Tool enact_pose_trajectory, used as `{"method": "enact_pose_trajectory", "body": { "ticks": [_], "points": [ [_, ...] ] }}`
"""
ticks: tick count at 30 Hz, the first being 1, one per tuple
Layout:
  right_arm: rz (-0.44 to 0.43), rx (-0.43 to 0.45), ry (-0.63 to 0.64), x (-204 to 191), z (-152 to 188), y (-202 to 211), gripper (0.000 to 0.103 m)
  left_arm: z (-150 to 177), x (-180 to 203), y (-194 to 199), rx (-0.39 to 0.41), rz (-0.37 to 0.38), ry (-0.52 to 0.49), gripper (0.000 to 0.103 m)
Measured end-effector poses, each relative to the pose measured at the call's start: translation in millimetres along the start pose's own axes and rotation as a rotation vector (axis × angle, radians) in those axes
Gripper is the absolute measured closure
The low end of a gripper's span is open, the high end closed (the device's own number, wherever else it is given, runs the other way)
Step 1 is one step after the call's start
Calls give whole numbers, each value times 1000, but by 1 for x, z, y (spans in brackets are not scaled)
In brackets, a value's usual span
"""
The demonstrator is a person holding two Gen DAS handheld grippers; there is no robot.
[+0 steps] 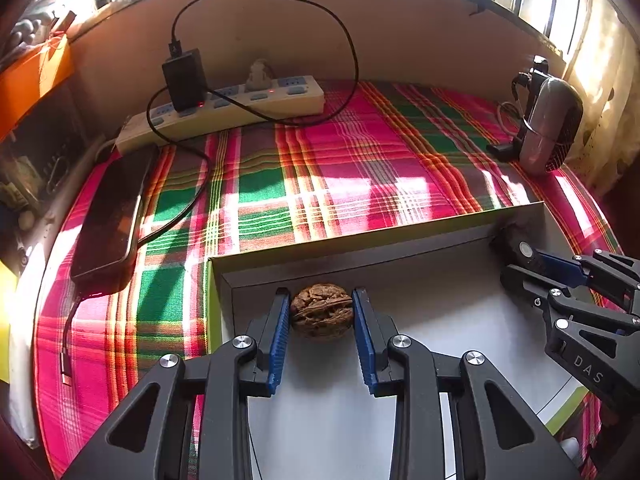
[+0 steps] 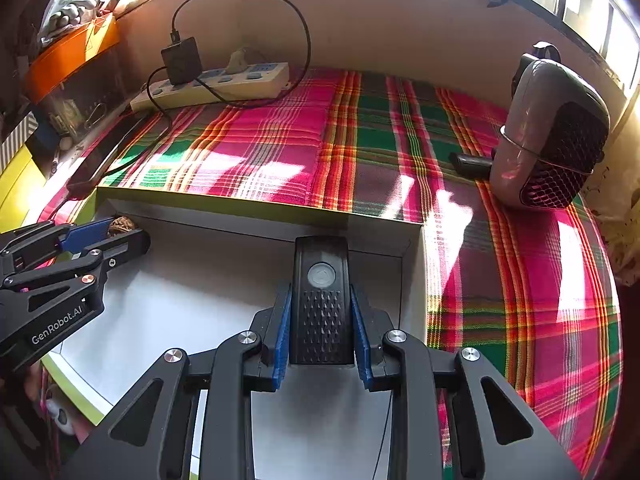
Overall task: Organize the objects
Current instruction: 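Carry the remote into the tray while the left gripper carries the walnut there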
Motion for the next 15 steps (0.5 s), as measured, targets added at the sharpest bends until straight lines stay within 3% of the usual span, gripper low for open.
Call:
{"method": "enact_pose_trajectory", "body": {
  "ticks": [15],
  "points": [
    [16, 4, 7, -3, -3, -2, 75, 0, 1, -2, -6, -12, -5, 74]
  ]
}}
Point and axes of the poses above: each gripper's, at about its wrist camera, not at the fingertips, and y roughly against the way its jaws point, x to its right, z to its underside, the point moved 5 cm from there along -y, roughly the way its jaws point, and after that the axes turned 7 degrees about z, right-handed, at the moved point
